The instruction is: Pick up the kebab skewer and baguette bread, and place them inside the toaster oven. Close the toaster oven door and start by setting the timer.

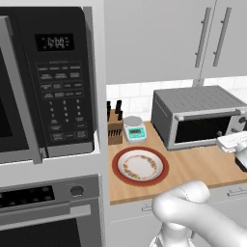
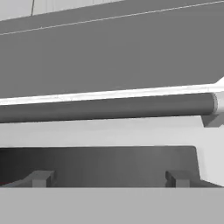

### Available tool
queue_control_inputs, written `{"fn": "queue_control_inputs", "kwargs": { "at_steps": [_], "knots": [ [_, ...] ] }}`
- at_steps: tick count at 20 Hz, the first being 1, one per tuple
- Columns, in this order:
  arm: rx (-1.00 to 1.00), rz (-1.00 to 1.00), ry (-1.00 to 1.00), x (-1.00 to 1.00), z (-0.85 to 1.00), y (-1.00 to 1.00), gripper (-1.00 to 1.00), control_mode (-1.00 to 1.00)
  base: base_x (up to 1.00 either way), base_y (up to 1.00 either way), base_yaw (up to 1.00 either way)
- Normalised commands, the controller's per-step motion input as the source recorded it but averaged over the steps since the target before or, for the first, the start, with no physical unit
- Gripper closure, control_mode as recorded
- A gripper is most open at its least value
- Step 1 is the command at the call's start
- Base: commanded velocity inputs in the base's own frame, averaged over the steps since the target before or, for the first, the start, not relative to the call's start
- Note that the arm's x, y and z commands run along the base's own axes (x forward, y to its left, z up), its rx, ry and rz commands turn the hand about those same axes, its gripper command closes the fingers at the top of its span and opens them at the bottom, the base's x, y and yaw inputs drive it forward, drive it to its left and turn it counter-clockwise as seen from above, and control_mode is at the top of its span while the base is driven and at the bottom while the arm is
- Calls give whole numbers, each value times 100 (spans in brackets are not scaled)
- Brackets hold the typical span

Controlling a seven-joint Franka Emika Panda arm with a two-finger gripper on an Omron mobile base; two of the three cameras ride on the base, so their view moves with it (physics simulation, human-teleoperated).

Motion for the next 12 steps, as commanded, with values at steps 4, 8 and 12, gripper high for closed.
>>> {"fn": "queue_control_inputs", "kwargs": {
  "at_steps": [4, 8, 12],
  "knots": [
    [-6, 0, -1, -46, 25, -89, -100, -100, 0, 0, 0],
    [-23, 10, -13, -24, 16, -94, -100, -100, 0, 0, 0],
    [-52, 24, -22, -30, -10, -46, -100, -100, 0, 0, 0]
  ]
}}
